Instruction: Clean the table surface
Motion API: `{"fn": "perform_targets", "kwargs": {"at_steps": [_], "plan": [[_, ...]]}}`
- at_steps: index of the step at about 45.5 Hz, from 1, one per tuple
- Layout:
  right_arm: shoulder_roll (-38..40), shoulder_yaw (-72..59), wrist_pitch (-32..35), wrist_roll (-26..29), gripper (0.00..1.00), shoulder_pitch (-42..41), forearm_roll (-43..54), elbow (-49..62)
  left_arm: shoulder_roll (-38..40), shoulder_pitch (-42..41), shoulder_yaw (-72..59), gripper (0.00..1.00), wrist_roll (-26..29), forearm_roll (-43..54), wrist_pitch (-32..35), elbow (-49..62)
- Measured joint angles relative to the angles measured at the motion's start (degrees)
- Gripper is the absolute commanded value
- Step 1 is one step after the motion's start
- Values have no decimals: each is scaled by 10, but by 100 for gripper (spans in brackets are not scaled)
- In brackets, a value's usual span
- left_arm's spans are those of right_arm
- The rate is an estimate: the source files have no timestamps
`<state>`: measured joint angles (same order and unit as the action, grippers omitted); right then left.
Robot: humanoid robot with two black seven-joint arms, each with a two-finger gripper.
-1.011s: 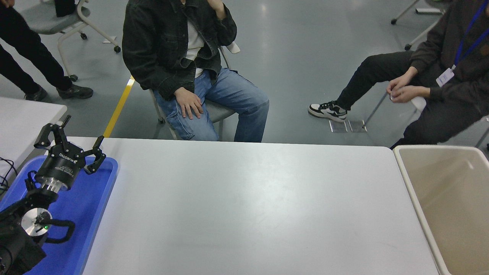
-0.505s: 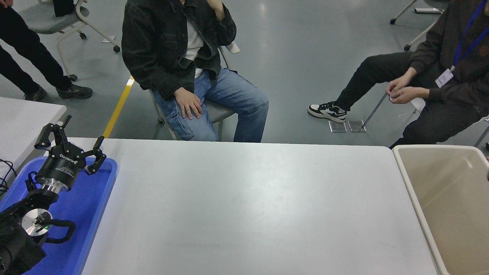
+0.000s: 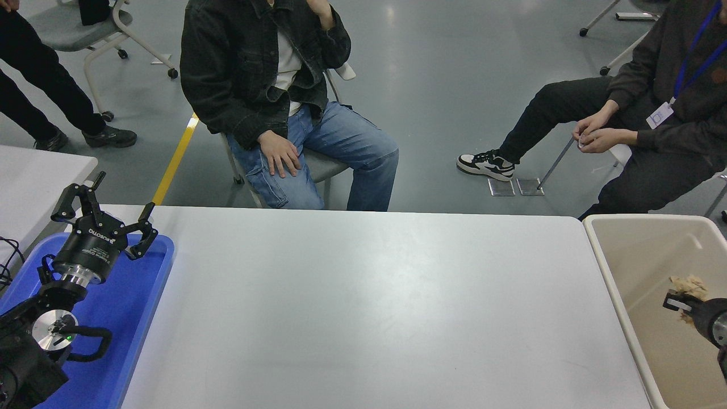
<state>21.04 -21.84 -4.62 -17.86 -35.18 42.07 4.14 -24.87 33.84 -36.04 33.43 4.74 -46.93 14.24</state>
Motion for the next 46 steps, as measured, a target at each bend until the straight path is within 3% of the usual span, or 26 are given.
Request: {"fn": "perform_targets", "kwargs": {"at_steps": [20,23,26,27,46], "plan": [[-30,-4,-23,22,0,3,-4,34,0,0,0,100,0,0,0,0],[-31,-5,-24,23,63,3,-4,36,0,0,0,100,0,0,0,0],[-33,-5,-26,24,95,3,-5,37,0,0,0,100,0,0,0,0],[-33,-5,-27,25,100,3,-5,37,0,0,0,100,0,0,0,0],[-35,-5,-31,27,100,1,-5,40,0,0,0,100,0,0,0,0]]}}
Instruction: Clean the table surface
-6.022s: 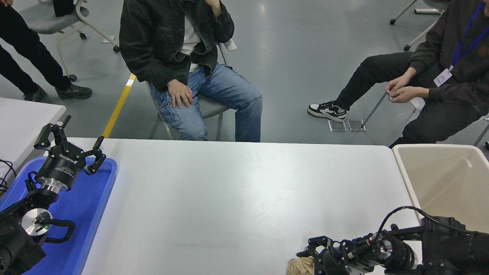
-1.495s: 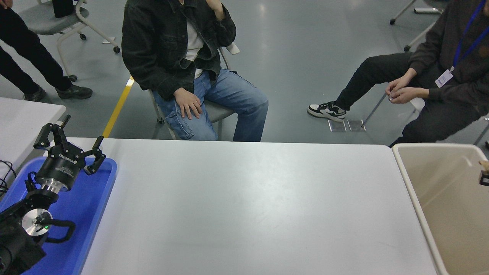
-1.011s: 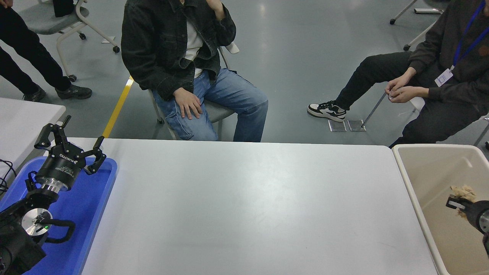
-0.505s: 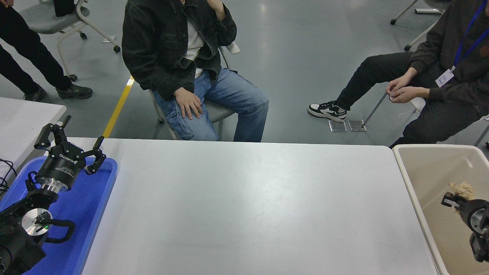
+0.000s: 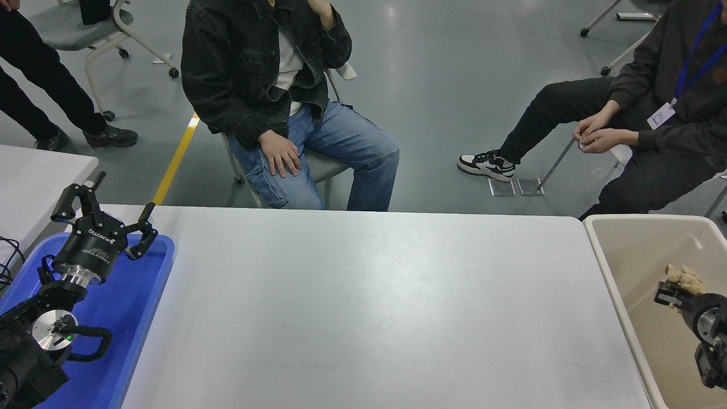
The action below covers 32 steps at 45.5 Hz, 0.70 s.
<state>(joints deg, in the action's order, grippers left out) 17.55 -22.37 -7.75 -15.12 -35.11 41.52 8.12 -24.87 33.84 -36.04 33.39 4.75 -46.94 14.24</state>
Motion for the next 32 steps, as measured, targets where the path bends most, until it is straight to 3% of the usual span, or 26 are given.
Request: {"fn": "perform_targets", "kwargs": {"at_steps": [32], "plan": [[8,6,-1,2,100,-10,-40,-1,0,0,0,100,1,0,0,0]]}}
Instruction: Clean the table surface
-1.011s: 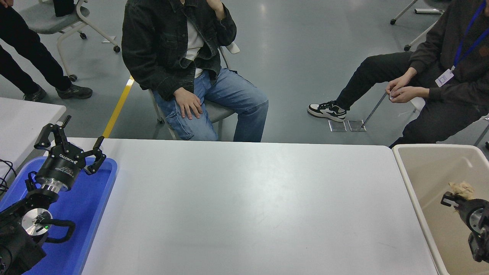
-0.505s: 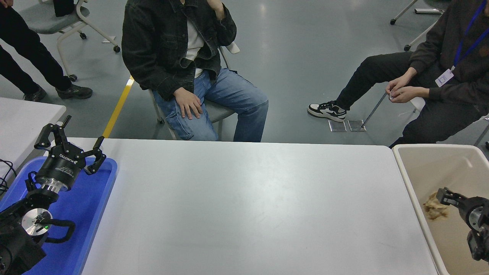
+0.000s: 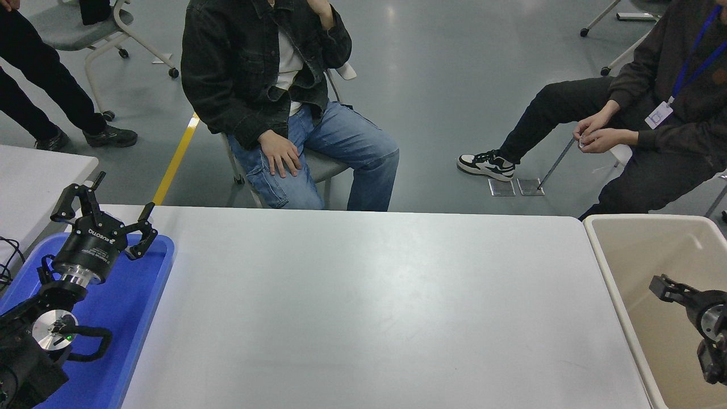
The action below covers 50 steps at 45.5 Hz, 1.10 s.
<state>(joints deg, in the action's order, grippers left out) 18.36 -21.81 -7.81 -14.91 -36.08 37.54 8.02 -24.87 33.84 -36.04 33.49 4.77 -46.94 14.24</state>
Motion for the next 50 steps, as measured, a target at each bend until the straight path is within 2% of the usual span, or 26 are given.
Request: {"fn": "perform_targets", "kwargs": {"at_steps": [14,22,31,38,50], "plan": [[43,81,3,-2,100,-55,-107,-89,0,0,0,100,0,0,0,0],[72,218,6,-4,100,-74,-137,-179,0,0,0,100,0,0,1,0],[70,413,12,-5,100,-62,-184,-247,0,0,0,100,0,0,1,0],[63,507,71,-4,100,-52,-224,-287,0,0,0,100,0,0,1,0],[56,566,162,-5,100,-28,-302,-391,0,0,0,100,0,0,1,0]]}}
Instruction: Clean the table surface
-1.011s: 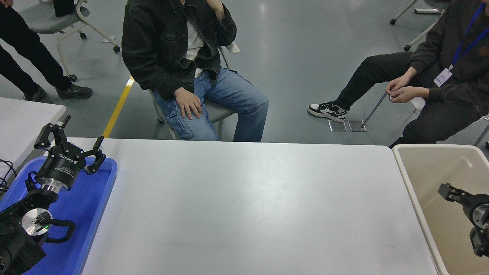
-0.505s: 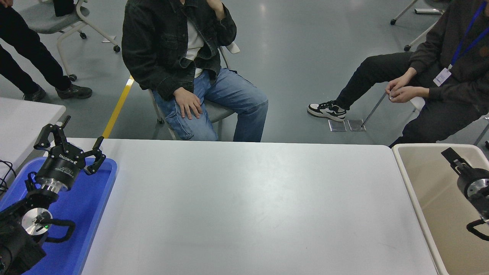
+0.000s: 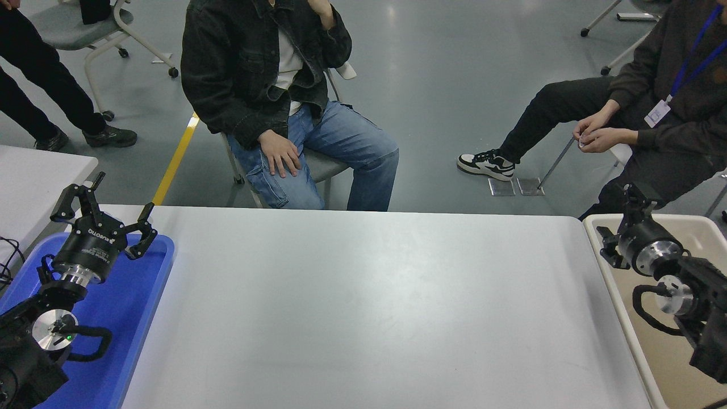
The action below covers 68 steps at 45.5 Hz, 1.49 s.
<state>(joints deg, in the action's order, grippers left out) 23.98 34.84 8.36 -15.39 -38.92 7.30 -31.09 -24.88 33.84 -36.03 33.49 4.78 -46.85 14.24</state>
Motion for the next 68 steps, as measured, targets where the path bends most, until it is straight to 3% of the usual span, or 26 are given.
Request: {"fn": "perform_targets", "kwargs": {"at_steps": [11,19,42,68], "plan": [[-15,33,6,-7,100,35,-21,-135,0,0,0,100,0,0,0,0],[-45,47,-10,-55,100,52,15,-169,0,0,0,100,0,0,0,0],[-114,78,-16,-171,100,61,57,-104,0,0,0,100,0,0,-1,0],[-130,81,-16,-194,100,64,60,-64,0,0,0,100,-1,0,-1,0]]}}
